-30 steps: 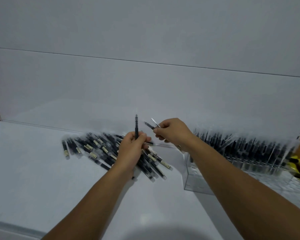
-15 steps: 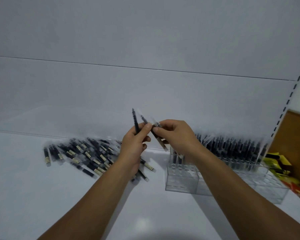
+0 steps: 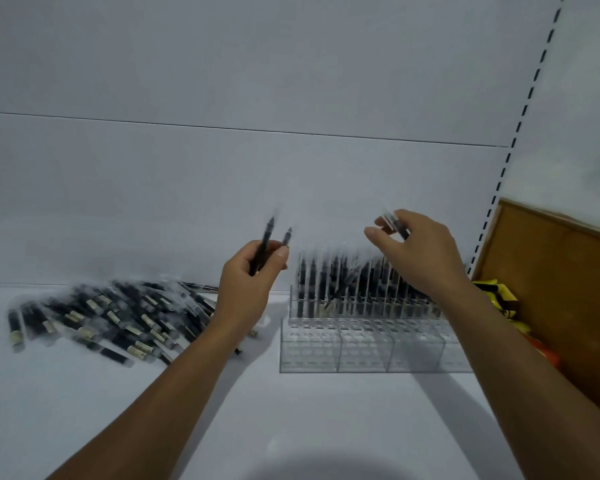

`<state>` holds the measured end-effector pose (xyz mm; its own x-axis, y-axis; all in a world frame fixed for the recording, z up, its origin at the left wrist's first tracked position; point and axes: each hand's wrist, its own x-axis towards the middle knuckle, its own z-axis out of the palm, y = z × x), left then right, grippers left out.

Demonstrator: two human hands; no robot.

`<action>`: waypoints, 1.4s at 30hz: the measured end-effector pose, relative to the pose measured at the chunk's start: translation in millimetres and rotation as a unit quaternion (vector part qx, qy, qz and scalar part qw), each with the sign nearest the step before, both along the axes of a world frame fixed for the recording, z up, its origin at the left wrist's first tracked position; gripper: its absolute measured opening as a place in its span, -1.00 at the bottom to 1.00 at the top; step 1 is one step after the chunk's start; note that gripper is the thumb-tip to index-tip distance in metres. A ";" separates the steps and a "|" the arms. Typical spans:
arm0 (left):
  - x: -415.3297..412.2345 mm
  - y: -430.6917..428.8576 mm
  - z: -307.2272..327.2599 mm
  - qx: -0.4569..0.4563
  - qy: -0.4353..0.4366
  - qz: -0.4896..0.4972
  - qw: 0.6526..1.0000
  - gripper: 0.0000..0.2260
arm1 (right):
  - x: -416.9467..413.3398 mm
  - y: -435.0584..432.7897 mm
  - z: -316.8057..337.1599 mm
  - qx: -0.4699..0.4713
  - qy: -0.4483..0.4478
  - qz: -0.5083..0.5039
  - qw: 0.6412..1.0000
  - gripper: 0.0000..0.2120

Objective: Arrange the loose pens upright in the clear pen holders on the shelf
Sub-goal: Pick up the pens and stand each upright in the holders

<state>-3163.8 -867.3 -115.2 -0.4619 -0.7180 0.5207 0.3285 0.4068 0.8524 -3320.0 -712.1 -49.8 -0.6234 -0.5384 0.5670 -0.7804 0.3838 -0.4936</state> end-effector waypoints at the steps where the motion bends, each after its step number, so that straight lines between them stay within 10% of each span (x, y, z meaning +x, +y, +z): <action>1: -1.1 0.3 -1.9 -0.003 -0.002 -0.004 1.000 -0.94 | -2.7 1.3 -3.6 0.027 -0.015 -0.002 1.000 -0.65; 9: -1.1 -1.6 -22.1 -0.057 -0.046 -0.038 0.997 -0.93 | -8.7 -14.7 -20.0 -0.056 -0.189 0.090 0.976 -0.88; 30: -5.1 1.2 -22.4 -0.059 -0.065 -0.053 0.995 -0.91 | -12.1 -48.0 -24.4 0.093 0.028 0.045 0.994 -0.69; 42: -14.3 2.5 -12.8 -0.078 -0.110 -0.063 0.989 -0.94 | -28.0 -6.3 -27.1 -0.057 -0.139 0.061 0.987 -0.51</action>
